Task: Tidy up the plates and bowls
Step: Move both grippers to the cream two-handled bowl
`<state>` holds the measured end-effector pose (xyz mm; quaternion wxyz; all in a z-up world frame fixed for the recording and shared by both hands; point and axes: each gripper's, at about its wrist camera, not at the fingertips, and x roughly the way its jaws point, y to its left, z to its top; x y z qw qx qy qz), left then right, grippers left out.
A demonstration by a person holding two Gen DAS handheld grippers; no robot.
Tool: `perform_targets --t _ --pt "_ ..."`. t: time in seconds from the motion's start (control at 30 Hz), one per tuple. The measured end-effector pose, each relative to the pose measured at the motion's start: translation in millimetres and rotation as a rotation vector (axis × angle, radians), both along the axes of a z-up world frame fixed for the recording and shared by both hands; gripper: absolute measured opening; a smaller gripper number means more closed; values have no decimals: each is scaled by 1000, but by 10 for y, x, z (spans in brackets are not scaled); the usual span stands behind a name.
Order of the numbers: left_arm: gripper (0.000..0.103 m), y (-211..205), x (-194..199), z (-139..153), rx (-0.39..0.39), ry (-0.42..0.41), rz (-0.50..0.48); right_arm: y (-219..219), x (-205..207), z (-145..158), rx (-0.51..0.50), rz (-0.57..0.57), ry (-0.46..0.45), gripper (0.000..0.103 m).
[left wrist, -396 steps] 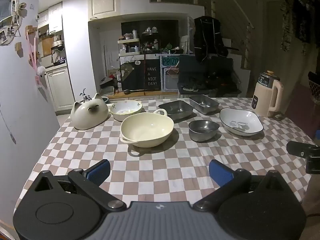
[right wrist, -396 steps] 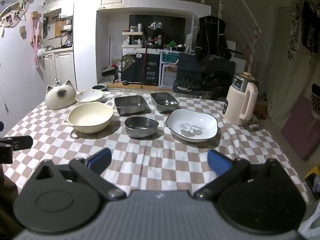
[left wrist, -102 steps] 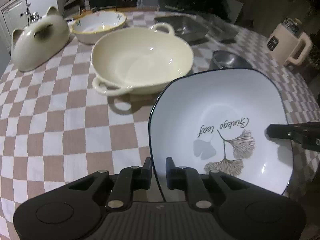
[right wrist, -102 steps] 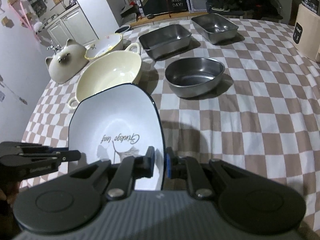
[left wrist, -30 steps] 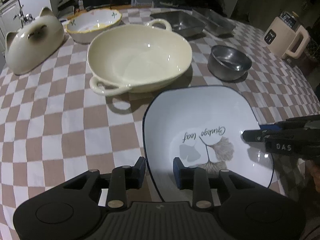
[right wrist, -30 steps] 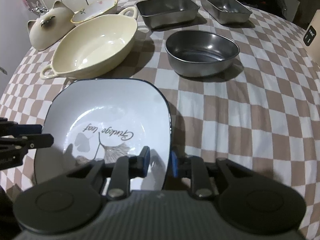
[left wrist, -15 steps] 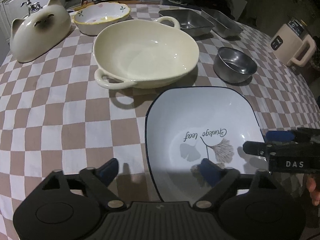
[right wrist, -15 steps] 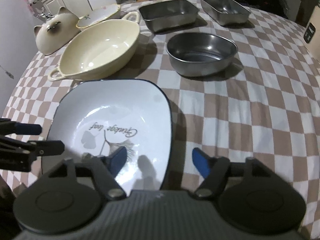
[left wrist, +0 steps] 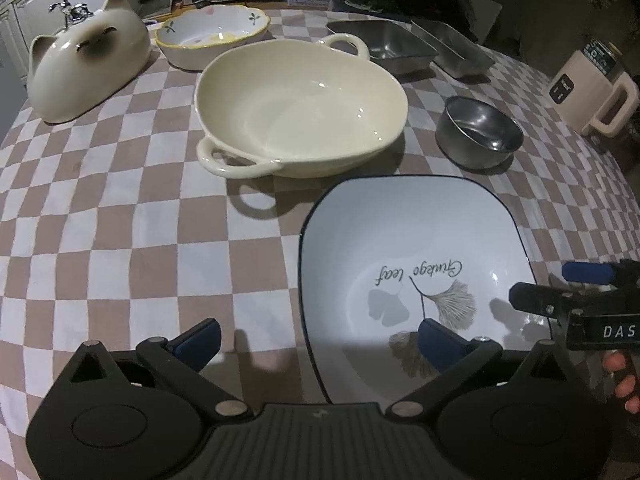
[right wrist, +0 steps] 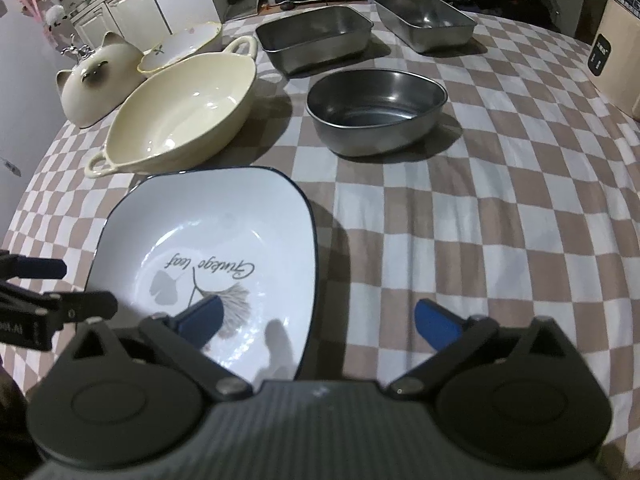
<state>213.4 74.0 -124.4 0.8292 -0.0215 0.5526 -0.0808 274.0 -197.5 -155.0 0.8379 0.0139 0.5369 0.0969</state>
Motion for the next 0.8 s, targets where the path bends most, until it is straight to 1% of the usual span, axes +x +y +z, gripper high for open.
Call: perform_targets --t 0.1,0.27,0.33,0.43,0.53,0.77,0.8 --pt "103 16 -7 44 6 -19 5 -25 -10 14 3 -12 -9 103" --pt "103 86 -27 147 -27 -55 34 -60 -10 108 6 -20 -55 103" --pt "103 108 -26 190 -39 -66 42 -85 3 176 32 -15 -86 103" --pt "103 152 -15 275 -43 -113 79 -119 64 271 82 -18 -129 103" --pt "103 238 16 362 -92 -151 132 -125 156 352 93 -24 -178 103" --pt "103 432 103 428 -236 -186 275 -62 488 466 129 0 -273 103" --pt "103 470 115 424 -267 -192 300 -54 551 466 139 8 -280 103"
